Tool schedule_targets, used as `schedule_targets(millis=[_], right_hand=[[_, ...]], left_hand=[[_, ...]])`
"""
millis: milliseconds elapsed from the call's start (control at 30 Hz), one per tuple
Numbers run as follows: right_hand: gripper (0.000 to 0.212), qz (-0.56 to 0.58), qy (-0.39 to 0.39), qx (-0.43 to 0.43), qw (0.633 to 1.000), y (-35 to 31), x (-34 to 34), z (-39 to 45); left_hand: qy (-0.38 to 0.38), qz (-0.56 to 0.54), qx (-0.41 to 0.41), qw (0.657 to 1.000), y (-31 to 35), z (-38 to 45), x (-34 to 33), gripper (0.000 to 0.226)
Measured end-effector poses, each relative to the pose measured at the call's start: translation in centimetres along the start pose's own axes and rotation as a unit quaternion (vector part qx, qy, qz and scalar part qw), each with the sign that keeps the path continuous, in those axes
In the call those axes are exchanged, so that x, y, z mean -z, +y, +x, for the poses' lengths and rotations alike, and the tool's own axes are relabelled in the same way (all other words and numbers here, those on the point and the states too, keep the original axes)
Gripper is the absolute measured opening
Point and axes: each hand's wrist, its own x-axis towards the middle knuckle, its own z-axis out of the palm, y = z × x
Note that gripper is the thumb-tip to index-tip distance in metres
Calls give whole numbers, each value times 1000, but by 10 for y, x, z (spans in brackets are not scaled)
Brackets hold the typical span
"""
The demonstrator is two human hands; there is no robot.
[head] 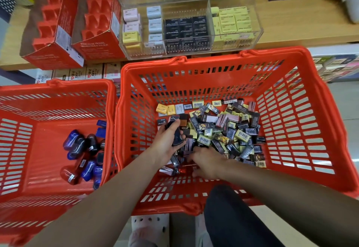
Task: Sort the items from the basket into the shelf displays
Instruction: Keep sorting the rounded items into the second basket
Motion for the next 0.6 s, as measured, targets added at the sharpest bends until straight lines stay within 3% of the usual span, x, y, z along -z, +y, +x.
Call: schedule_targets(millis=[67, 133, 200, 300, 467, 533, 600], right_hand=[[38, 180, 49, -28, 982, 10, 12, -9], [31, 335, 95, -83, 934, 25, 29, -16], [36, 457, 91, -135, 874, 41, 44, -22], [35, 474, 79, -172, 860, 54, 52, -24], [35, 509, 178, -252, 804, 63, 45, -18], [35, 584, 182, -242, 753, 65, 45, -20], [33, 618, 180, -202, 738, 63, 49, -22]], left_hand=[[10, 17, -8, 1000, 1, 1, 0, 32], [11, 16, -25, 999, 2, 1, -3, 39], [18, 32, -45, 998, 3, 1, -8, 40], [37, 50, -58, 996, 4, 0, -17, 39], [4, 70, -6, 998, 3, -3, -20, 38], [-8, 68, -1, 998, 5, -4, -20, 42], [-25, 57, 1, 998, 9, -5, -24, 49]])
